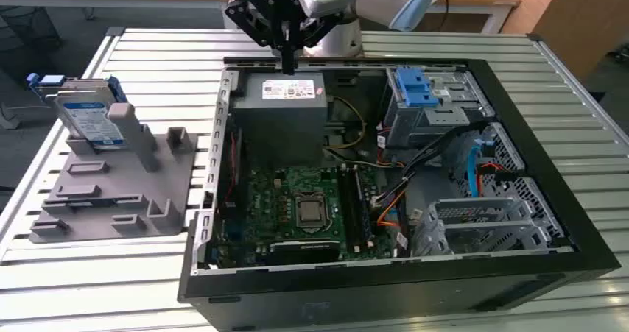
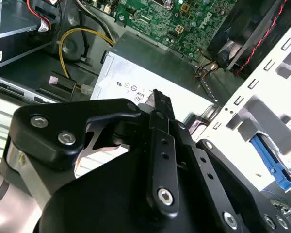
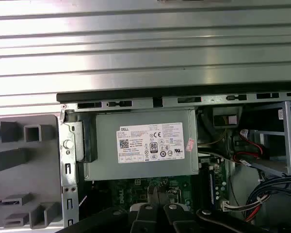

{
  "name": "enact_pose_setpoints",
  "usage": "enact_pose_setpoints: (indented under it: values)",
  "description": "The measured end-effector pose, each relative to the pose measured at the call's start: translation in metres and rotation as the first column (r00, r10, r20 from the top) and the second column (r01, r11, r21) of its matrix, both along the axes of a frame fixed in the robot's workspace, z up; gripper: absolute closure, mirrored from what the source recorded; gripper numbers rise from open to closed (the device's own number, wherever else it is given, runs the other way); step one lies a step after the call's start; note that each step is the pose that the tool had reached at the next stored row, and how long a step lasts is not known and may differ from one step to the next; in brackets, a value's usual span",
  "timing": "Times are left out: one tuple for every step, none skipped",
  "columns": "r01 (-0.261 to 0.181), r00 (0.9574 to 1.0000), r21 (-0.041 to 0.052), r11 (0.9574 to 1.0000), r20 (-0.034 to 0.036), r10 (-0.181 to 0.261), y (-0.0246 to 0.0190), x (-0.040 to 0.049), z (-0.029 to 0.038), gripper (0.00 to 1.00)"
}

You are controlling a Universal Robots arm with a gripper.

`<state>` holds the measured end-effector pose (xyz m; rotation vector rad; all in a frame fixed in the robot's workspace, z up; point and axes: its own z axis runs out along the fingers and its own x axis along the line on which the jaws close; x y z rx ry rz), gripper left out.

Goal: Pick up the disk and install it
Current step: 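Reach for the disk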

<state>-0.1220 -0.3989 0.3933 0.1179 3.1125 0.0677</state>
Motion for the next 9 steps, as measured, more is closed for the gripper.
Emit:
enact_pose_setpoints:
  values:
    - [0.0, 1.0, 0.0, 1.0, 0.0, 0.0, 0.0, 0.0, 0.0, 0.89]
    - [0.0, 1.0, 0.0, 1.0, 0.0, 0.0, 0.0, 0.0, 0.0, 0.89]
    - [0.0, 1.0, 0.0, 1.0, 0.0, 0.0, 0.0, 0.0, 0.0, 0.89]
    - [0.0, 1.0, 0.0, 1.0, 0.0, 0.0, 0.0, 0.0, 0.0, 0.89]
    - [0.0, 1.0, 0.0, 1.0, 0.0, 0.0, 0.0, 0.0, 0.0, 0.89]
    - [0.0, 1.0, 0.0, 1.0, 0.0, 0.0, 0.0, 0.0, 0.0, 0.89]
    - [0.0, 1.0, 0.0, 1.0, 0.0, 0.0, 0.0, 0.0, 0.0, 0.89]
    - [0.0, 1.0, 0.0, 1.0, 0.0, 0.0, 0.0, 0.0, 0.0, 0.89]
    - [0.0, 1.0, 0.0, 1.0, 0.0, 0.0, 0.0, 0.0, 0.0, 0.89]
